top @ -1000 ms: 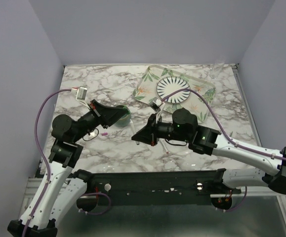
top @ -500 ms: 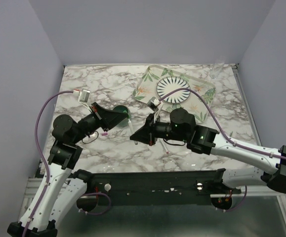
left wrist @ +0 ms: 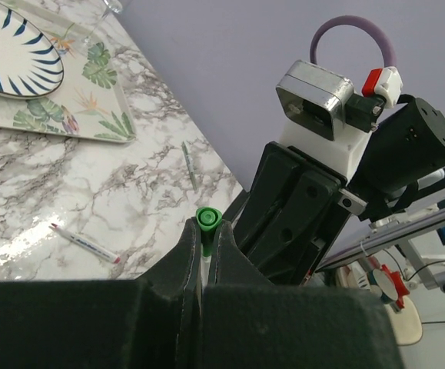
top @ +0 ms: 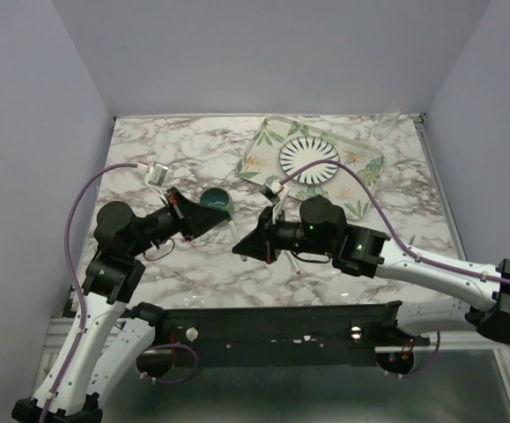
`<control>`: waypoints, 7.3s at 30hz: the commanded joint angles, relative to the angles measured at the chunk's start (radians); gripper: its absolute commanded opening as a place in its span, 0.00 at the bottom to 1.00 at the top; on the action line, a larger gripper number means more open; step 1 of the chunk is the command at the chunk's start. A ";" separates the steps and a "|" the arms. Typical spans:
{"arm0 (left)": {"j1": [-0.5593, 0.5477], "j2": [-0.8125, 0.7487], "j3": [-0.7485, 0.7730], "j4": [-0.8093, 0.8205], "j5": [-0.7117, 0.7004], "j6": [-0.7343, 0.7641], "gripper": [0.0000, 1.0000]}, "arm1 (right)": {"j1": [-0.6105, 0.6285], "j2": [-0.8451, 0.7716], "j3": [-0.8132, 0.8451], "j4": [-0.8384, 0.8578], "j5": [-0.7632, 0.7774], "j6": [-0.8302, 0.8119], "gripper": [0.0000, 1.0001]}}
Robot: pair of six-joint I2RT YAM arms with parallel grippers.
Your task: Insert the pens into the pen caps
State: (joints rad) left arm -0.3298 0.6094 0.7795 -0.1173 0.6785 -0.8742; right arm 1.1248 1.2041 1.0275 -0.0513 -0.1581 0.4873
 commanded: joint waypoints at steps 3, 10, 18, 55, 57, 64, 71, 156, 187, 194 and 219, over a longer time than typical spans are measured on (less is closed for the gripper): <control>-0.005 0.001 0.026 -0.056 0.081 0.000 0.00 | 0.007 0.000 0.059 0.010 0.081 -0.078 0.01; -0.005 0.004 0.064 -0.044 0.153 -0.002 0.37 | 0.023 -0.014 0.077 -0.007 0.106 -0.196 0.01; -0.005 -0.026 0.110 0.042 0.164 -0.017 0.61 | 0.063 -0.067 0.048 0.033 0.078 -0.253 0.01; -0.005 -0.040 0.057 0.335 0.176 -0.031 0.61 | 0.128 -0.084 0.036 0.119 -0.095 -0.197 0.01; -0.005 -0.046 0.047 0.335 0.182 -0.028 0.60 | 0.128 -0.087 0.034 0.123 -0.100 -0.191 0.01; -0.005 -0.049 0.024 0.376 0.196 -0.057 0.58 | 0.127 -0.086 0.034 0.133 -0.104 -0.185 0.01; -0.005 -0.056 -0.002 0.423 0.214 -0.089 0.41 | 0.128 -0.077 0.031 0.151 -0.115 -0.171 0.01; -0.167 0.072 -0.185 0.606 0.279 -0.347 0.00 | 0.035 0.087 0.758 0.304 0.103 -0.265 0.01; -0.282 0.199 0.203 0.291 0.136 0.014 0.20 | -0.030 0.046 0.631 0.070 -0.145 -0.358 0.01; -0.273 0.268 0.463 0.197 -0.008 0.064 0.64 | -0.030 -0.121 0.320 0.103 -0.138 -0.314 0.01; -0.272 -0.085 -0.003 -0.223 -0.930 0.630 0.99 | -0.030 0.228 -0.037 -0.340 0.470 0.272 0.01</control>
State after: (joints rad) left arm -0.5999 0.6064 0.8577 -0.3202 0.0177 -0.3374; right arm 1.0939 1.3163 0.8722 -0.2962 0.2573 0.6994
